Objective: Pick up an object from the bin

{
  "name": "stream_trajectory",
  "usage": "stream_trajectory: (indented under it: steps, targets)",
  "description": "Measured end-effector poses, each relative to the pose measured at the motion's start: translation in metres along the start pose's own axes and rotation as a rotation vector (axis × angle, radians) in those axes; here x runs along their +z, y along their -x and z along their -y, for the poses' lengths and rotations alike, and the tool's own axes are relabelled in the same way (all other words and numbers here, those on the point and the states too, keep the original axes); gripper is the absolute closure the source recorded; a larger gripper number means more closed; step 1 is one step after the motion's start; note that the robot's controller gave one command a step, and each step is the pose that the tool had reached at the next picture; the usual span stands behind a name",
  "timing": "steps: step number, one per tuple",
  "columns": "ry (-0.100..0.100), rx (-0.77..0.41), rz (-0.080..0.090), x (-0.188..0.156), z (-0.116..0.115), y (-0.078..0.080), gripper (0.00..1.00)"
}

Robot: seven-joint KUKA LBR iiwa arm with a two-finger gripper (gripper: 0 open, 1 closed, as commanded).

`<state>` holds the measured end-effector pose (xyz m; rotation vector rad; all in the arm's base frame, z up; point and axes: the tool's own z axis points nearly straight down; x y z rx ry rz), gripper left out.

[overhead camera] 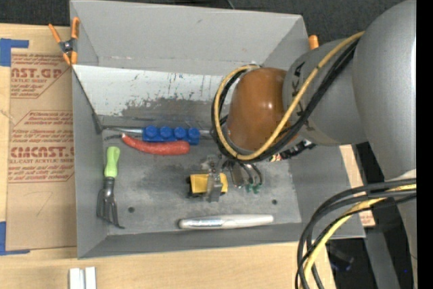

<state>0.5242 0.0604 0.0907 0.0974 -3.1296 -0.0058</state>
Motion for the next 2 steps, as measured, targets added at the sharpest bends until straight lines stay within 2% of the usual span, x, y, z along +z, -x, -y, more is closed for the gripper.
stream_trajectory:
  steps: [1, 2]
  targets:
    - [0.0, 0.0, 0.002, -0.054, 0.0, 0.0, 1.0]
    - [-0.001, 0.0, 0.001, -0.092, -0.001, 0.0, 1.0]
